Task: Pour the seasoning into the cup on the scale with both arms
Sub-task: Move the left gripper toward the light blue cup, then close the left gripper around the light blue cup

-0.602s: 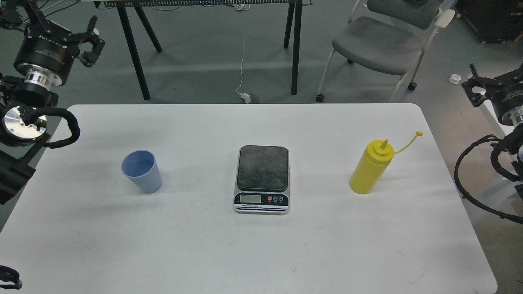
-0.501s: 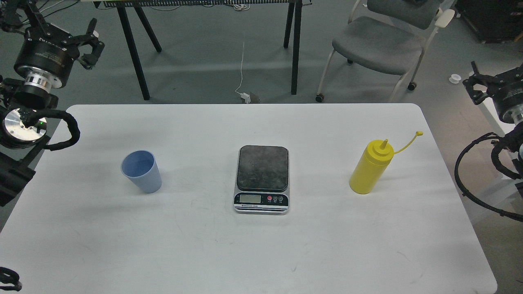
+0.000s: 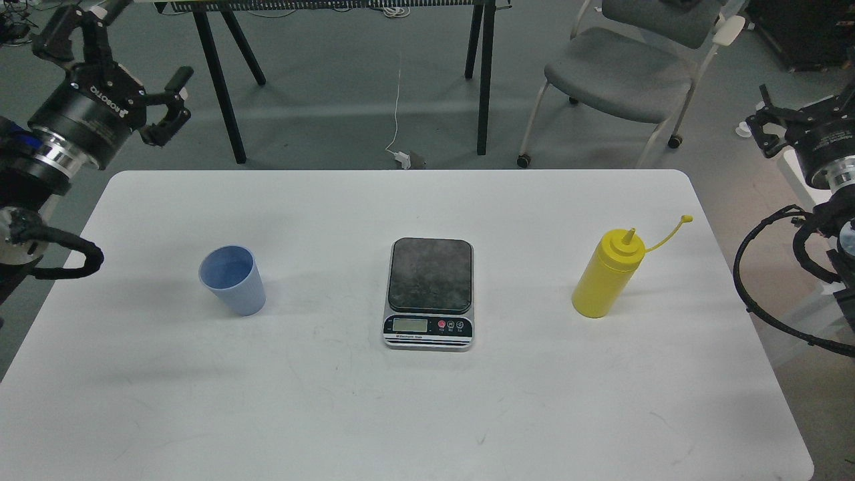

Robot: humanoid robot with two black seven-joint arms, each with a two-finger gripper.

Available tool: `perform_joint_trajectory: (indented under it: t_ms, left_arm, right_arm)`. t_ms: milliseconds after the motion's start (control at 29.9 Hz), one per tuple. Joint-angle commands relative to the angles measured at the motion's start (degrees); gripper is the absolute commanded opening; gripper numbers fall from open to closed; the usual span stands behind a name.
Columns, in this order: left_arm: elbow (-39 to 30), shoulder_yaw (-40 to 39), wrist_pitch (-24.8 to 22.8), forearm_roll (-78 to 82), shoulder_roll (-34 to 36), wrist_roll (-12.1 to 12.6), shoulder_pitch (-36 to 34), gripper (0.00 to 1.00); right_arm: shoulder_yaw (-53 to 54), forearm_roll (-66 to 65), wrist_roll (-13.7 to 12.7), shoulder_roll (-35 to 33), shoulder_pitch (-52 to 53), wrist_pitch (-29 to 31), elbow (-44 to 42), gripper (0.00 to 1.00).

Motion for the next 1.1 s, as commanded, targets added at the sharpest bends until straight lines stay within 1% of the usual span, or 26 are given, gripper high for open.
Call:
perform_joint_trajectory:
  t_ms: [0, 33, 100, 301, 368, 435, 535, 635, 735, 869, 936, 969, 1003, 1070]
  left_arm:
    - [-2.88, -0.39, 0.80, 18.82, 2.54, -3.22, 3.32, 0.99]
    - [-3.06, -0.48, 1.06, 24.63, 3.07, -5.50, 3.42, 0.99]
    - [-2.97, -0.13, 2.64, 34.74, 3.51, -5.66, 3.51, 0.99]
    - [-2.36, 1.62, 14.85, 66.12, 4.39, -5.66, 3.86, 0.98]
    - [-1.66, 3.82, 17.75, 74.92, 4.39, -5.66, 3.68, 0.95]
    - [0.61, 5.75, 20.39, 82.05, 4.39, -5.66, 3.42, 0.93]
    - [6.06, 8.65, 23.21, 87.69, 3.42, -5.66, 3.51, 0.89]
    - [9.94, 14.35, 26.02, 90.16, 2.11, -5.66, 2.89, 0.86]
    - [11.52, 19.28, 29.01, 90.43, 1.67, -5.66, 2.45, 0.79]
    - [12.32, 22.89, 29.46, 90.43, 0.00, -5.66, 1.22, 0.76]
    - [13.98, 23.42, 29.45, 90.43, -1.05, -5.66, 1.05, 0.72]
    - [14.86, 23.43, 29.37, 90.43, -1.76, -5.66, 0.96, 0.67]
    - [15.48, 23.43, 29.37, 90.43, -2.37, -5.66, 0.96, 0.61]
    - [16.10, 23.43, 29.37, 90.34, -3.08, -5.66, 0.70, 0.44]
  right_arm:
    - [0.38, 0.00, 0.07, -0.02, -0.20, 0.00, 0.53, 1.00]
    - [0.38, 0.00, 0.07, -0.02, -0.20, 0.00, 0.53, 1.00]
    - [0.38, 0.00, 0.07, -0.02, -0.20, 0.00, 0.61, 1.00]
    - [0.38, 0.00, 0.07, -0.11, -0.46, 0.00, 0.61, 1.00]
    - [0.38, 0.00, 0.07, -0.11, -0.46, 0.00, 0.61, 1.00]
    - [0.38, 0.00, 0.07, -0.11, -0.46, 0.00, 0.61, 1.00]
    - [0.38, 0.00, 0.07, -0.19, -0.55, 0.00, 0.61, 1.00]
    - [0.38, 0.00, 0.07, -0.28, -0.64, 0.00, 0.62, 1.00]
    - [0.38, 0.00, 0.07, -0.63, -0.73, 0.00, 0.70, 1.00]
    - [0.29, 0.00, 0.07, -0.63, -0.73, 0.00, 0.61, 1.00]
    - [0.20, 0.00, 0.07, -0.63, -0.73, 0.00, 0.62, 1.00]
    - [0.20, 0.00, 0.07, -0.55, -0.73, 0.00, 0.61, 1.00]
    - [0.20, 0.00, 0.07, -0.55, -0.73, 0.00, 0.70, 1.00]
    - [0.20, 0.00, 0.07, -0.55, -0.73, 0.00, 0.61, 1.00]
